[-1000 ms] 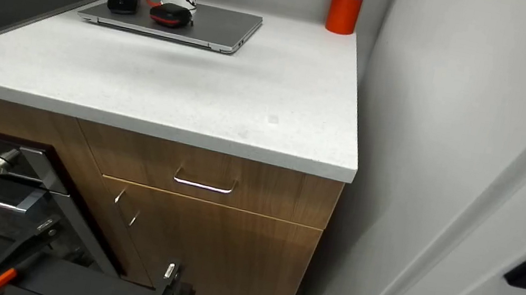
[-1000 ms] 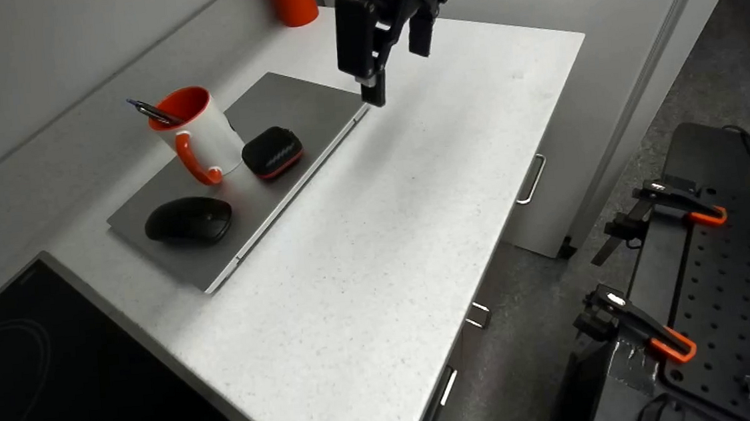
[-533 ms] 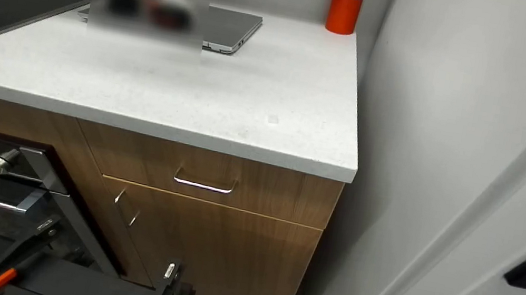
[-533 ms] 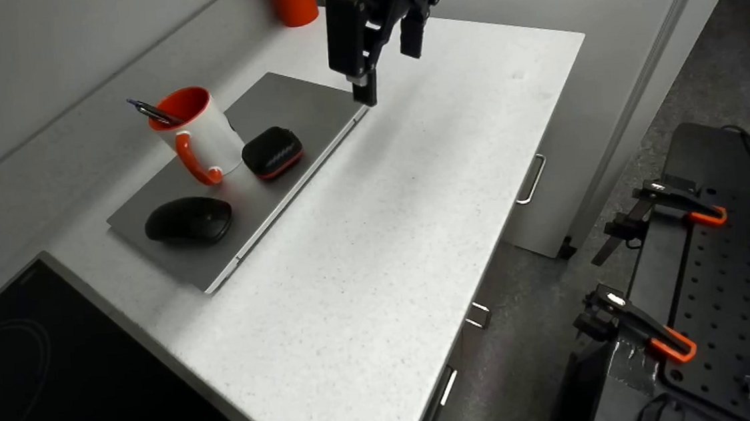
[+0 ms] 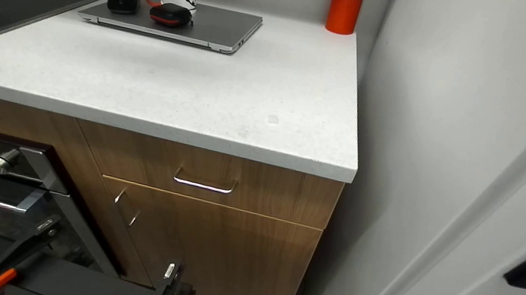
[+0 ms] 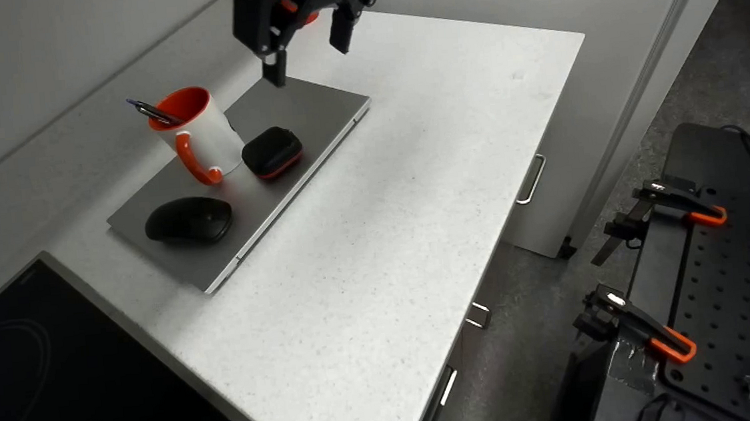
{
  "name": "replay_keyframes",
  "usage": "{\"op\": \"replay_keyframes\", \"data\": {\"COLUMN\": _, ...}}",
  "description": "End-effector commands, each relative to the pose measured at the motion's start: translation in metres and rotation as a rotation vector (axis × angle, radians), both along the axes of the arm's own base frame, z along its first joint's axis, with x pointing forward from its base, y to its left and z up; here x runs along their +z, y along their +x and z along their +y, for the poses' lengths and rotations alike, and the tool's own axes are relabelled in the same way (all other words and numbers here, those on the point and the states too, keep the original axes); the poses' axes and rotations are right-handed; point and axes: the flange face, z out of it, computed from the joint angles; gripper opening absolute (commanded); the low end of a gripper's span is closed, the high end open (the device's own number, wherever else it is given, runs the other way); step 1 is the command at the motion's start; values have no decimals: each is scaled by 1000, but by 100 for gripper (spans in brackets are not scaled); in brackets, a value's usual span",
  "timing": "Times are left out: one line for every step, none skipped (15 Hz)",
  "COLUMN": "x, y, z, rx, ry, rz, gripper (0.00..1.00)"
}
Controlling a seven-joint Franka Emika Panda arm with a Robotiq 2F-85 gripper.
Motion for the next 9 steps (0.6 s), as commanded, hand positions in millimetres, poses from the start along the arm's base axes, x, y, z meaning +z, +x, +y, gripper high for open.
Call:
{"op": "replay_keyframes", "data": {"x": 6, "y": 38, "z": 19, "rx": -70, "ry": 68, "rz": -103, "gripper": 100}}
{"op": "replay_keyframes", "data": {"x": 7, "y": 48, "z": 22, "rx": -89, "ry": 70, "rz": -121, "gripper": 100}}
{"op": "replay_keyframes", "data": {"x": 8, "y": 55, "z": 26, "rx": -104, "ry": 78, "rz": -130, "gripper": 100}}
{"op": "replay_keyframes", "data": {"x": 9, "y": 59, "z": 35, "rx": -89, "ry": 115, "rz": -84, "gripper": 100}}
{"op": "replay_keyframes", "data": {"x": 7, "y": 40, "z": 22, "rx": -73, "ry": 62, "rz": -99, "gripper": 100}}
{"op": "replay_keyframes", "data": {"x": 6, "y": 44, "z": 25, "rx": -72, "ry": 66, "rz": -97, "gripper": 100}}
{"op": "replay_keyframes", "data": {"x": 3, "y": 44, "z": 25, "rx": -72, "ry": 65, "rz": -93, "gripper": 100}}
{"op": "replay_keyframes", "data": {"x": 3, "y": 44, "z": 25, "rx": -72, "ry": 65, "rz": -92, "gripper": 100}}
{"op": "replay_keyframes", "data": {"x": 3, "y": 43, "z": 23, "rx": -74, "ry": 64, "rz": -92, "gripper": 100}}
